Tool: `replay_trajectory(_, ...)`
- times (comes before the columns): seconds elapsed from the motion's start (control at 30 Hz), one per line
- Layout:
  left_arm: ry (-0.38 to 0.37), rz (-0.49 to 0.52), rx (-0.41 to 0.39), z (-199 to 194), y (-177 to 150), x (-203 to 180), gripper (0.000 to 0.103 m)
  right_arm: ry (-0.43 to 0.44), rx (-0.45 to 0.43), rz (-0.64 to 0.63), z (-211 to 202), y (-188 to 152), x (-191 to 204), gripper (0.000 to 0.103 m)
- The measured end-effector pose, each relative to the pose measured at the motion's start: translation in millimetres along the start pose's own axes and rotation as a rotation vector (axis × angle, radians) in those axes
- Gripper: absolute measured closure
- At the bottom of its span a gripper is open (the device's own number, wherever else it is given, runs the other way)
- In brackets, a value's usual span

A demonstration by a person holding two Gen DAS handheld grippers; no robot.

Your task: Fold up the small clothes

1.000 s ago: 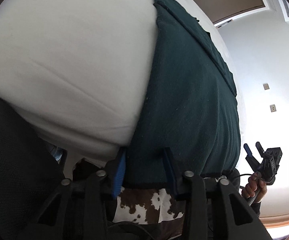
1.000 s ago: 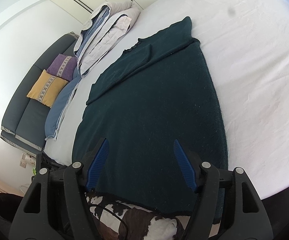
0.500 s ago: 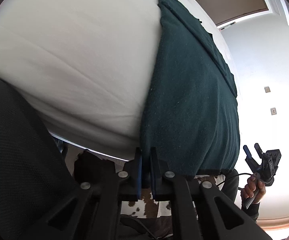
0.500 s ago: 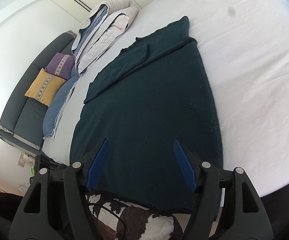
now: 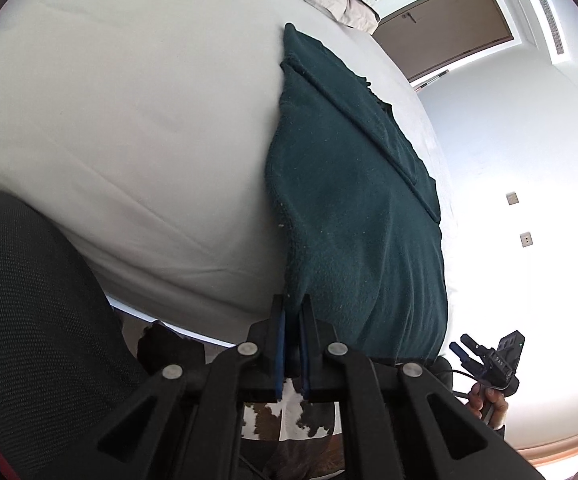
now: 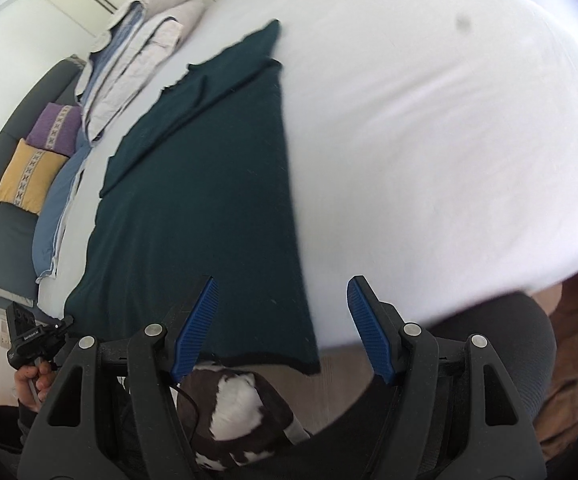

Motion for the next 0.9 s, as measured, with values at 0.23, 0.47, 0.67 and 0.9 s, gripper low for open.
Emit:
replay_trajectory(0.23,-0.001,-0.009,0.001,-0.1,-1.3,4.0,0.096,0.041,0.144,0.065,26.6,-28.1,-7.2,0.06)
replay_trajectory(0.47,0.002,-0.009,0.007,1.5,-3.6,9.3,0.097,0.101,0.167,0.115,40.1,-40.5,-12.0,0.068)
replay_trajectory(0.67,0.001,-0.01,0.01,4.2,-6.2,10.1,0.096,0.125,0.153,0.067,38.2,-43.6,0.8,0.094)
replay_trajectory(0.9,-0.047,-0.005,-0.005,-4.4,-3.3,0.0,0.097,0.161,0.057,0.033,12.7,-30.2,14.5,0.096)
Point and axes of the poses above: each gripper's, at about its wrist camera, not at the fingertips, and z roughly the way its jaws point, x to its left, y to its top, the point moved 5 cm from there along z, roughly the way its jaws point, and after that the axes turned 14 degrees about -z, right-handed, at the moved point
